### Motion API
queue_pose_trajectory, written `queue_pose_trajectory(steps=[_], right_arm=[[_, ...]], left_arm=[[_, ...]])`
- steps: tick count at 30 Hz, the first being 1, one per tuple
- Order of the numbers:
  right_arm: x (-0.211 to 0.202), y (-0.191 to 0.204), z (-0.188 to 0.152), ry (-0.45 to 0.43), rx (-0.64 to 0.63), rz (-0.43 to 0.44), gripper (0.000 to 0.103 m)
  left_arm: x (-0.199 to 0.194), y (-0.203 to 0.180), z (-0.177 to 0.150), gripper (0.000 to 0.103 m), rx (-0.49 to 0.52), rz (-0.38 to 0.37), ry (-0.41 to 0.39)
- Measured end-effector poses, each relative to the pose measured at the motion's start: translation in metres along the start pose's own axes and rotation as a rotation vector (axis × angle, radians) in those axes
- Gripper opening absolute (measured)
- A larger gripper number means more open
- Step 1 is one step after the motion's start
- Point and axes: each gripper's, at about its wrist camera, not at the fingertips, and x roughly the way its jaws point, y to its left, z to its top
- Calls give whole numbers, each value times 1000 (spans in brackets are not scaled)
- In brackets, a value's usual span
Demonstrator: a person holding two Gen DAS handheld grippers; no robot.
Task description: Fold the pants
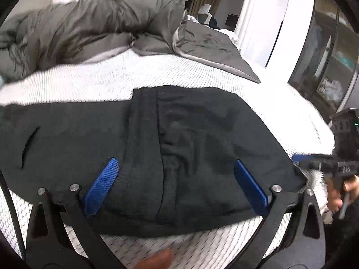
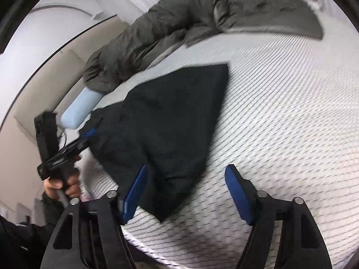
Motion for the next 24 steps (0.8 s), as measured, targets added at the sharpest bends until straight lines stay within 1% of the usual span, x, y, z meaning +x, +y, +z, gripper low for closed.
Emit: queue_pose_trajectory(steps=[1,2,4,6,7,8,10,11,13,15,18,20,24], right_arm=[[6,2,-2,18,3,0,63],[12,4,-6,40,12,-1,61],[16,4,-14,65,29,8,61],[10,5,-20,51,27,26,61],[7,5,-24,45,29,38,61],[4,3,-27,37,37,51,61],[-1,-3,-32,32,53,64,60],[-5,-7,-33,24,68,73,60],[-11,-12,-32,12,114,102,60],[-9,-17,-29,17,170,128,60],[3,-8,-25,32,164,108,60],[3,-5,-26,31,152,98,60],[-1,-5,-30,12,164,100,60]], left_arm=[[3,-9,3,102,29,14,-3],[6,-14,6,102,45,15,-5],[9,-14,12,102,30,-29,10],[2,-13,11,102,33,-17,-5],[-1,-10,9,102,54,11,-1],[-1,-5,4,102,62,41,20],[7,5,-3,102,46,97,88],[14,13,-7,102,26,143,133],[20,23,-12,102,38,249,183],[20,26,-15,103,59,301,201],[15,26,-15,103,68,338,212],[5,21,-13,103,73,319,186],[-34,9,-1,103,33,154,75]])
